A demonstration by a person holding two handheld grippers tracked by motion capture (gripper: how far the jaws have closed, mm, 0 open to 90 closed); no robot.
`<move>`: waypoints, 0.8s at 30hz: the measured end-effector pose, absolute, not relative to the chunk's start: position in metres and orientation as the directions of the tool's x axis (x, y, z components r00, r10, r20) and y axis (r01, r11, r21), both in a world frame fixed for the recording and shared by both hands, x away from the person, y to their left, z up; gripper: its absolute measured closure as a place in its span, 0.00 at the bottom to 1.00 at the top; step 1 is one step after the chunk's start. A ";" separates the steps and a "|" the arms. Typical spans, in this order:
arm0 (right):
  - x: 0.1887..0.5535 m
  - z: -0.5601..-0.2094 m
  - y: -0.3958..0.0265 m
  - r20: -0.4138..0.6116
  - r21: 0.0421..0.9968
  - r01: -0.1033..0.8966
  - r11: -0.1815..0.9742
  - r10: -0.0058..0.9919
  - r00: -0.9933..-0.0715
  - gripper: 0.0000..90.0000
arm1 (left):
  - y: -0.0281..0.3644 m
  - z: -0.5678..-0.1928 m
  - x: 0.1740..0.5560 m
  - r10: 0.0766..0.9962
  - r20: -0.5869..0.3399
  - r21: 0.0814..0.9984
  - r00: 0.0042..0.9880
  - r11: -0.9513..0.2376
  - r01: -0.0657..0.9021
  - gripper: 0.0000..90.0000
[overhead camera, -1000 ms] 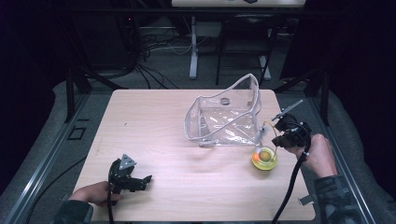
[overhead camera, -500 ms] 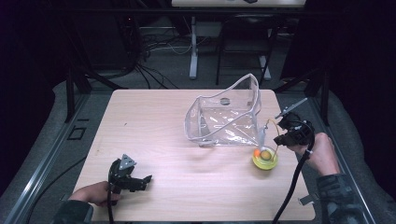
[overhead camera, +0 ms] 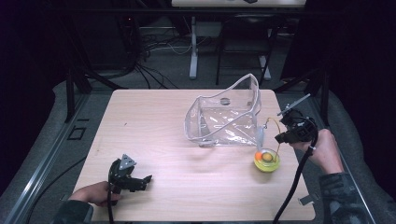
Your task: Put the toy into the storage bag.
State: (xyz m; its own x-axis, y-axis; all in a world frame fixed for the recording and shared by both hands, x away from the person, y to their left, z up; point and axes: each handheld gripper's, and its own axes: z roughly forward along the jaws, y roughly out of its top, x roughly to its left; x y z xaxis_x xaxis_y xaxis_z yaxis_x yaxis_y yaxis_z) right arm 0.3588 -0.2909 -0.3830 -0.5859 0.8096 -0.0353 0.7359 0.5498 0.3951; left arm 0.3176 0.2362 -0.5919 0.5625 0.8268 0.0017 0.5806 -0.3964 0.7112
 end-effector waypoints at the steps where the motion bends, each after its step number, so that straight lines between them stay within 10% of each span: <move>1: 0.360 -0.382 -0.294 -0.033 0.390 0.732 0.558 0.803 -0.595 0.98 | 0.236 -0.592 0.318 0.827 0.001 0.712 0.562 -0.395 0.581 0.00; 24: 0.378 -0.362 -0.313 -0.047 0.417 0.756 0.505 0.842 -0.537 0.98 | 0.236 -0.592 0.318 0.827 0.001 0.711 0.562 -0.396 0.581 0.00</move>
State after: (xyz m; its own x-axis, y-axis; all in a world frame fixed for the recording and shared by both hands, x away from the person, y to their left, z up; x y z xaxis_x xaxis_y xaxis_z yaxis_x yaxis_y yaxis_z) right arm 0.3780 -0.3131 -0.3620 -0.5368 0.8424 -0.0470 0.7558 0.5049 0.4170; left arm 0.3175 0.2362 -0.5919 0.5624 0.8269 0.0013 0.5807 -0.3961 0.7113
